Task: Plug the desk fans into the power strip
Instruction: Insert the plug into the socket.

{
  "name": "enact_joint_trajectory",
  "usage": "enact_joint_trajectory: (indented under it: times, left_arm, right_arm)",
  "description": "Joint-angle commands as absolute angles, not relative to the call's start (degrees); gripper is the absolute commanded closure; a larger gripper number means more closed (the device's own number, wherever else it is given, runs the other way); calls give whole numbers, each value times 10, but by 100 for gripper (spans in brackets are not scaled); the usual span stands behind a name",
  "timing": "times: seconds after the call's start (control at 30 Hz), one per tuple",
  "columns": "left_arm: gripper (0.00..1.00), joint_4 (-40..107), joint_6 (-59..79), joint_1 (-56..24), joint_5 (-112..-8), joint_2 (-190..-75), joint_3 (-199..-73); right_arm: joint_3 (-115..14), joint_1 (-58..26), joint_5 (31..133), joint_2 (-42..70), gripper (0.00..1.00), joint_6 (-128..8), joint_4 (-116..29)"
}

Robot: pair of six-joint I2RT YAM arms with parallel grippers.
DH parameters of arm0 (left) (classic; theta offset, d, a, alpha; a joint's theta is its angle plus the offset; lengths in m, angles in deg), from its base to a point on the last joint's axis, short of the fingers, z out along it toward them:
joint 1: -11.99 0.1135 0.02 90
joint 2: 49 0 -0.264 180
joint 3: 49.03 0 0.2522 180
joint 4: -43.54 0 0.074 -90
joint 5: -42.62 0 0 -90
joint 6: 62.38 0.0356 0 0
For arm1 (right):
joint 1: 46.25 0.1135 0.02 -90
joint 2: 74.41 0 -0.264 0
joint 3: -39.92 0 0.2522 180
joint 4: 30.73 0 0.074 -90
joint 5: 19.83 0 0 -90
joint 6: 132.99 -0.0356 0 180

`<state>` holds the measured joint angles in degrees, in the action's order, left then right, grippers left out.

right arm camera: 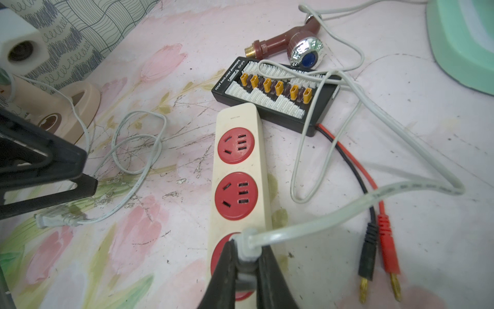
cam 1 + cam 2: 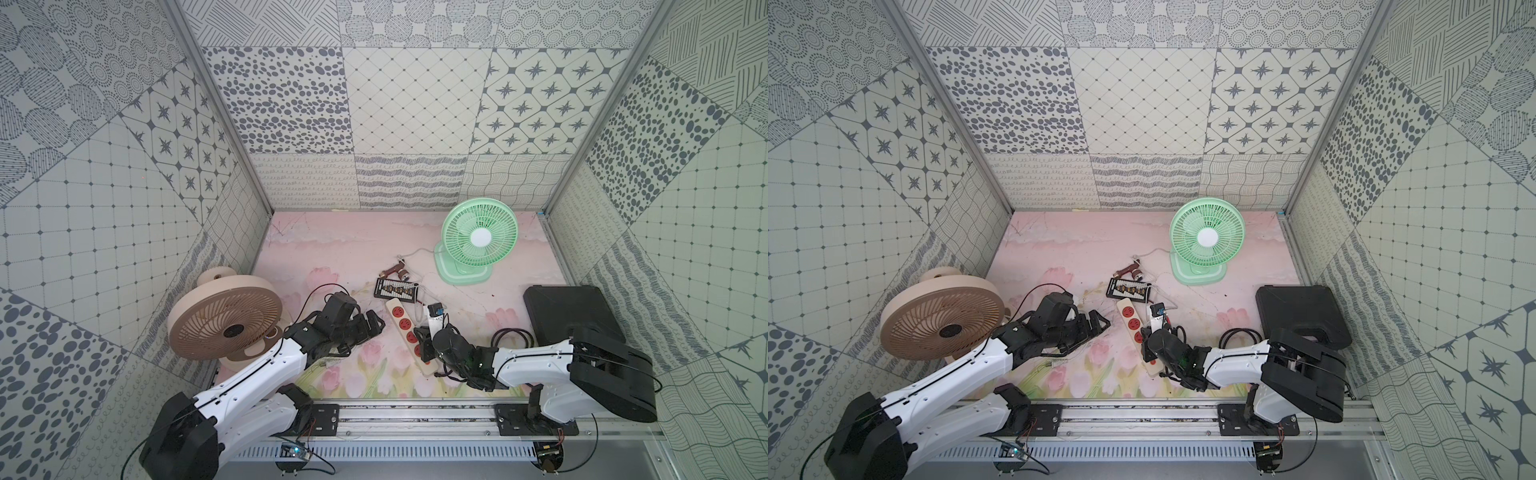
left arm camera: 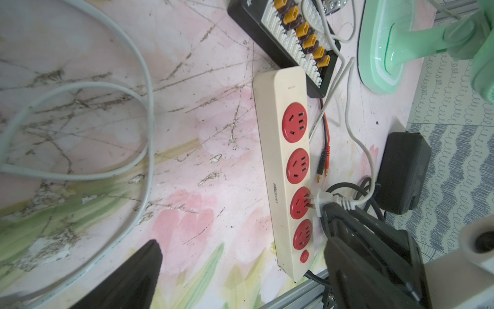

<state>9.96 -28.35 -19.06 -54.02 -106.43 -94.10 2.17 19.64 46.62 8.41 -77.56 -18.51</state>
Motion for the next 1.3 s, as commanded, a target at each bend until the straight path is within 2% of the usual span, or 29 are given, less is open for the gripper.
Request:
enact_joint_trajectory:
  times: [0.0, 0.63, 1.27]
  left_arm:
    - [1, 110, -284, -193, -537, -1063, -942]
    - [1, 102, -282, -193, -529, -1057, -942]
    - [1, 91, -279, -193, -518, -1056, -944]
  right_arm:
    - [38, 208, 459, 95, 100, -790, -198]
    - [64, 245, 473, 112, 100, -693, -229]
    - [61, 264, 472, 187, 100, -729, -298]
